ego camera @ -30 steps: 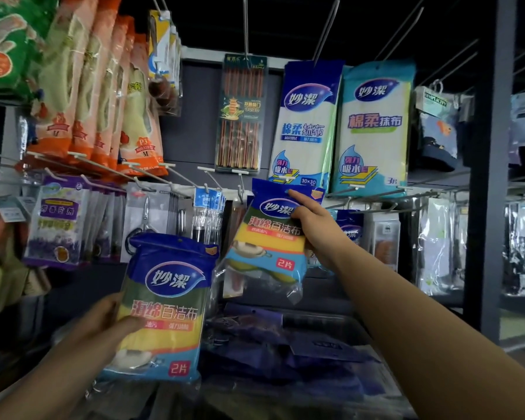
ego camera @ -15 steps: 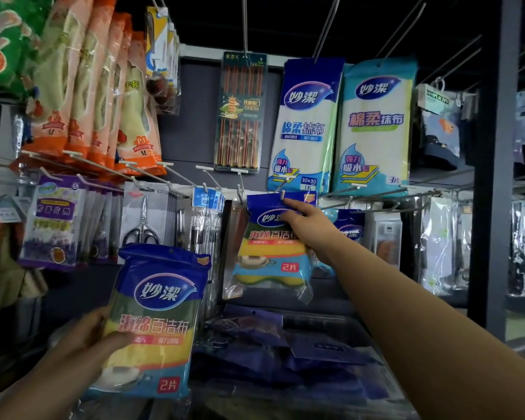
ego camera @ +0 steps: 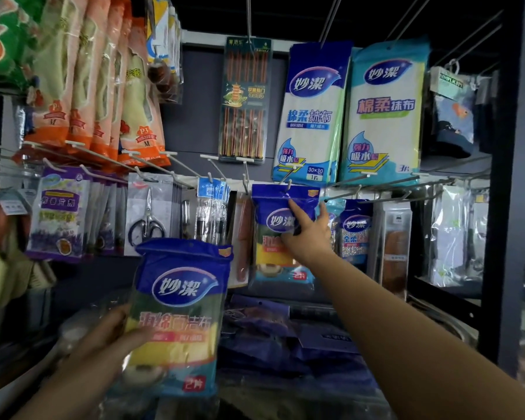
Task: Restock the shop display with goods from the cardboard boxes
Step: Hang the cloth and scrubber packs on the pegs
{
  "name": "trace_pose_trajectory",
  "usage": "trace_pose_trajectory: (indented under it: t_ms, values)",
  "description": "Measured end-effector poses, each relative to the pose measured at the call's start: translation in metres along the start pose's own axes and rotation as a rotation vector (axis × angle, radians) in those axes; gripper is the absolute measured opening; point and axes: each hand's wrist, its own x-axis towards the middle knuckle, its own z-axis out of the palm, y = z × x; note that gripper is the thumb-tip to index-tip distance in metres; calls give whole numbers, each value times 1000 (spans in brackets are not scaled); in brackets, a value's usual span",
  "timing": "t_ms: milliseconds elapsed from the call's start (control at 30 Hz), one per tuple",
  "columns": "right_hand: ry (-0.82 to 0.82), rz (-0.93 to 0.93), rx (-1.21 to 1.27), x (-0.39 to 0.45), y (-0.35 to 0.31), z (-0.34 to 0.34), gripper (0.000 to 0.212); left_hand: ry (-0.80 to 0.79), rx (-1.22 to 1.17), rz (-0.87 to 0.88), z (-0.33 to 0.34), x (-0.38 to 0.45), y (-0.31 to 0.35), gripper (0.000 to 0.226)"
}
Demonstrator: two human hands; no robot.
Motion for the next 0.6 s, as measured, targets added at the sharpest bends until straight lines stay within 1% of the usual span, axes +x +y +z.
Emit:
trace_pose_trajectory:
  t_ms: [33, 67, 100, 133, 167, 200, 267, 300, 333, 400, 467, 500, 533, 600]
  values:
    - [67, -22, -60, -12, -2, 0, 71, -3, 26, 38, 4, -3, 0, 34]
    - [140, -66, -66, -26, -5, -1, 69, -29, 28, 58, 9, -5, 1, 32]
    - [179, -132, -8, -41, -7, -2, 65, -43, 19, 55, 16, -8, 2, 29]
    - [157, -193, 109, -57, -9, -4, 60, -53, -5, 38, 23, -8, 2, 24]
    - [77, -217, 255, -75, -11, -6, 57, -62, -27, 18, 31, -9, 2, 20]
    - [-40, -197, 389, -91, -13, -8, 56, -77, -49, 10, 39, -8, 1, 16]
    - [-263, -94, 598, -116, -14, -13, 60, -109, -81, 27, 54, -8, 2, 14]
    - [-339, -62, 674, -124, -13, -15, 63, -141, -99, 27, 63, -10, 4, 15]
    - [-373, -54, 711, -126, -10, -16, 67, -186, -112, 23, 72, -12, 6, 16]
    - [-353, -83, 744, -123, -7, -21, 81, -272, -115, 23, 87, -14, 9, 17]
    - [-267, -131, 745, -109, -4, -28, 93, -242, -91, 64, 96, -10, 9, 11]
    - [-220, -140, 724, -100, -4, -35, 92, -206, -65, 98, 97, -7, 9, 8]
    - [-188, -131, 711, -90, -5, -42, 86, -175, -33, 125, 97, -3, 7, 9]
    - [-170, -107, 684, -72, -8, -52, 69, -143, 4, 136, 91, 1, 5, 12]
